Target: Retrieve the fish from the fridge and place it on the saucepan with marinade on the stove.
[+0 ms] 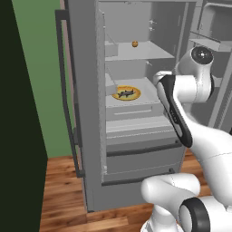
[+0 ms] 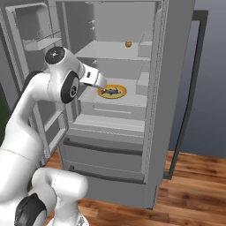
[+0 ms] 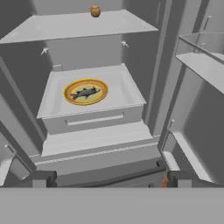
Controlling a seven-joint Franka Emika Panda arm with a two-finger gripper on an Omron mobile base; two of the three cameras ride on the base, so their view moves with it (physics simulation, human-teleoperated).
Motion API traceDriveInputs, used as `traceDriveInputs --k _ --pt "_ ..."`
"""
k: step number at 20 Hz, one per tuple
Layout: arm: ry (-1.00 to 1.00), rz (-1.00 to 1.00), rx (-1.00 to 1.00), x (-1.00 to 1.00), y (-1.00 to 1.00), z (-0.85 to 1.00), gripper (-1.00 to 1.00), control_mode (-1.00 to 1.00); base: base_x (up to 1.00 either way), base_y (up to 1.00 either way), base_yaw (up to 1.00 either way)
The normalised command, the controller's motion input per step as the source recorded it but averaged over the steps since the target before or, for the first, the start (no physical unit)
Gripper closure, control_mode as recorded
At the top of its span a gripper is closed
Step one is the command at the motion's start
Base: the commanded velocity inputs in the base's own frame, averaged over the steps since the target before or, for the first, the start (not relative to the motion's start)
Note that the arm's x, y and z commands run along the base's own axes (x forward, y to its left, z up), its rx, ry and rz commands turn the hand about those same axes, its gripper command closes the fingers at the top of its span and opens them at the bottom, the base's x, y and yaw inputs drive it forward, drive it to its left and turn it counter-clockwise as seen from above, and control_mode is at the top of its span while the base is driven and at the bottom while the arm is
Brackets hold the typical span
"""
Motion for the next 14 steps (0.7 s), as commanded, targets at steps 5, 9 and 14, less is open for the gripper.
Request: traceDriveInputs --k 5,9,14 --pt "0.00 0.00 0.00 0.00 0.00 0.00 -1.00 -1.00 0.00 0.00 0.00" --pt "0.00 0.00 0.00 0.00 0.00 0.00 -1.00 -1.00 0.00 0.00 0.00" --pt "0.00 0.00 0.00 0.00 0.00 0.00 -1.00 -1.00 0.00 0.00 0.00"
